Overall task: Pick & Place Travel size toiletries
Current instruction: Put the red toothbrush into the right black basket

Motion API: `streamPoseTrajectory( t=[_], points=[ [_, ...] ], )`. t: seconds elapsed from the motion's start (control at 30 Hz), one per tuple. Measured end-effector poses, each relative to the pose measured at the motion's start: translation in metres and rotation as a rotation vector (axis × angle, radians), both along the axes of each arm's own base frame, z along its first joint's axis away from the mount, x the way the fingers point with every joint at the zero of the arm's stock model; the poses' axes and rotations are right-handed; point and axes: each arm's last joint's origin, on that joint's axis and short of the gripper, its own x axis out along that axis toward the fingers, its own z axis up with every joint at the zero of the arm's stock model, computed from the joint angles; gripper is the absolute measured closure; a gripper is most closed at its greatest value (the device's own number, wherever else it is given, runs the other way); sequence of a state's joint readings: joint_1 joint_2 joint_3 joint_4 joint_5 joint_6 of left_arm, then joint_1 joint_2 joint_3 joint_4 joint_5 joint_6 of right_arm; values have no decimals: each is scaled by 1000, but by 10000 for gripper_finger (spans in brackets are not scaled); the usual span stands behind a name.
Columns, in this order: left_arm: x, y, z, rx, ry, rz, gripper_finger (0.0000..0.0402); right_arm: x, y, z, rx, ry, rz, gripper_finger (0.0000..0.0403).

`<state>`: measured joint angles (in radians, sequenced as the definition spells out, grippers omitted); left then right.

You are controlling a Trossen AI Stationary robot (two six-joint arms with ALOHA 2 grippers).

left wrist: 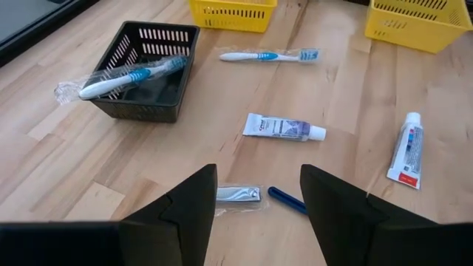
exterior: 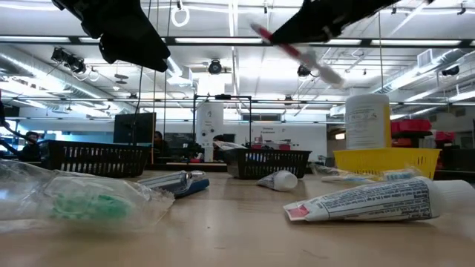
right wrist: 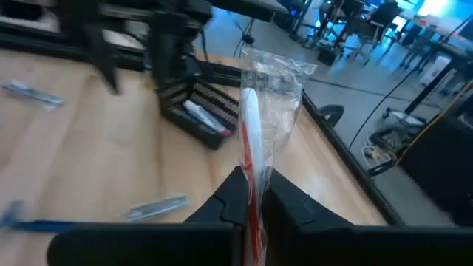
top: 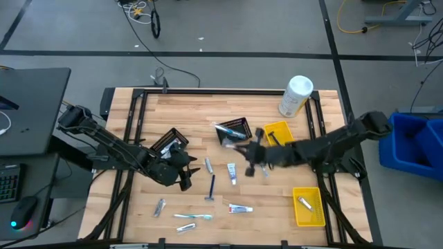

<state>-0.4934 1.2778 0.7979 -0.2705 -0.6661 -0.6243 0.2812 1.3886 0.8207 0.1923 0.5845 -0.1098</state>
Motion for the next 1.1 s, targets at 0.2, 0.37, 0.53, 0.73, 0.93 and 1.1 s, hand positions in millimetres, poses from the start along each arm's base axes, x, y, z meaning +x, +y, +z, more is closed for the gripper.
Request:
streamPoseTrajectory(
  t=[0.2,0.37,0.53,0.73,0.93,1.1],
  points=[
    [0,0,0,3,0,2,198,18,-60,-11,52,30,-11,376],
    [0,0,0,13,3,-3,198,33,-95,-37,91,86,68,375],
    [0,0,0,10,2,-2,198,48,-120,-61,65,62,12,375],
    [0,0,0,14,3,-5,198,54,-140,-86,88,69,-46,375],
    [0,0,0,15,4,-6,198,56,-143,-104,141,116,-16,375],
    [0,0,0,15,4,-6,198,56,-143,-106,157,124,-22,354]
  ],
)
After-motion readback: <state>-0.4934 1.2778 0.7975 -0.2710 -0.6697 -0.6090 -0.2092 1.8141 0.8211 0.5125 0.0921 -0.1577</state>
